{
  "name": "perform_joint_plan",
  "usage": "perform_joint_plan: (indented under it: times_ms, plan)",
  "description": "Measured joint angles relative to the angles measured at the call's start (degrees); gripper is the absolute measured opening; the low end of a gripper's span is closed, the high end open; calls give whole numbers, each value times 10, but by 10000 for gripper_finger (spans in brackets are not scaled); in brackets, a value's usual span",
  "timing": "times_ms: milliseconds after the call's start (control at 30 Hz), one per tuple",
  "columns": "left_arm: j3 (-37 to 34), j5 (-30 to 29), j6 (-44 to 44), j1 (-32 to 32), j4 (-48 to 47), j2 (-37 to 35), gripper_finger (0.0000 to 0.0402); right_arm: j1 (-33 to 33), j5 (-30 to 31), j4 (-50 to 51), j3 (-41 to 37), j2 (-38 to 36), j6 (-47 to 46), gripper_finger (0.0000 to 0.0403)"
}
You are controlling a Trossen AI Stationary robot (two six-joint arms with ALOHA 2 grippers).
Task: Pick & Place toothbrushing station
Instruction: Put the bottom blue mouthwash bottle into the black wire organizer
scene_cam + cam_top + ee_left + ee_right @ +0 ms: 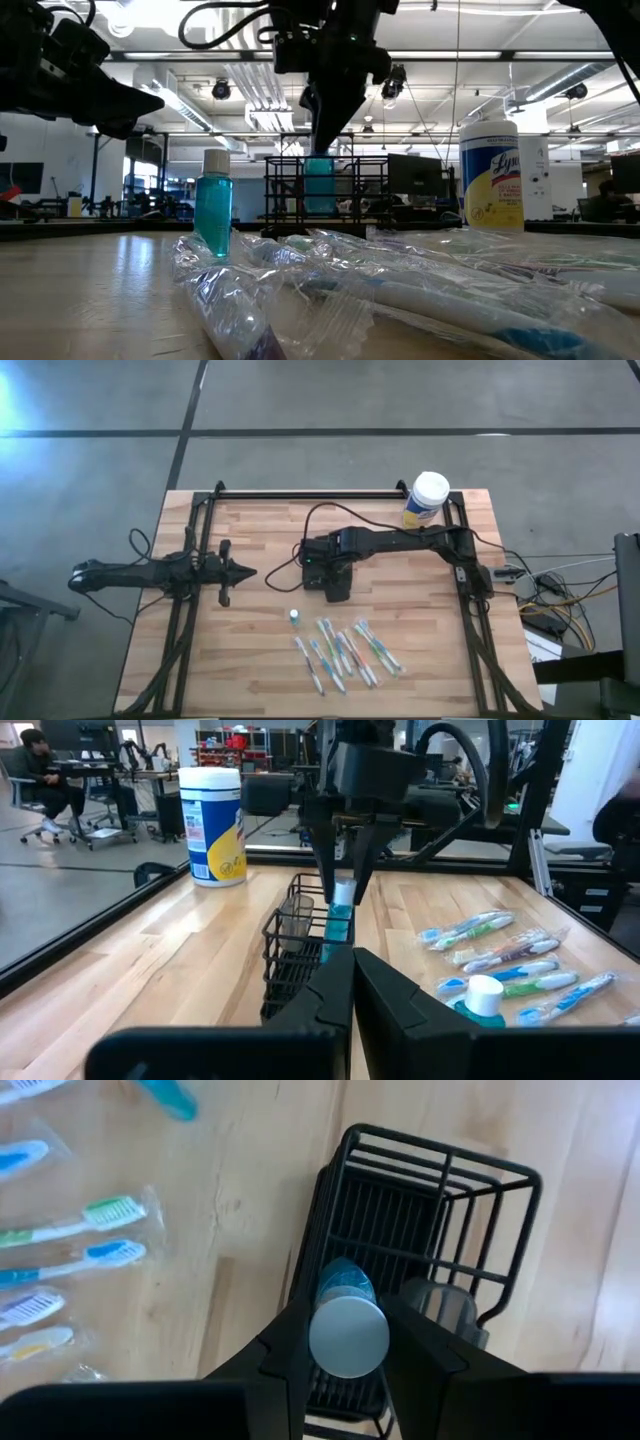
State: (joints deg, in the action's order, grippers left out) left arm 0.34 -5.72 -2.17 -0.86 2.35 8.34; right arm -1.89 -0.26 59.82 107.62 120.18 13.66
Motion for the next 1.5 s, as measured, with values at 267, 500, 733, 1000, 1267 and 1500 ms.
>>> perform_joint_plan:
  times_ms: [267,500,733,1000,1267,1500]
  plan:
    - [0,0,0,0,0,0,14,-2,-18,-34,-24,-2,1,91]
    - [0,0,1,0,-1,0,14,-8,-30,-39,-27,-2,1,91]
    - [0,0,2,0,-4,0,14,-10,-6,-31,-23,2,15,91]
    - [0,0,2,0,-4,0,14,-10,-2,-31,-23,1,19,91]
    - [0,0,2,0,-5,0,14,-12,-16,-31,-23,3,17,91]
    - [0,-1,2,0,-5,0,14,-16,-36,-30,-24,19,16,91]
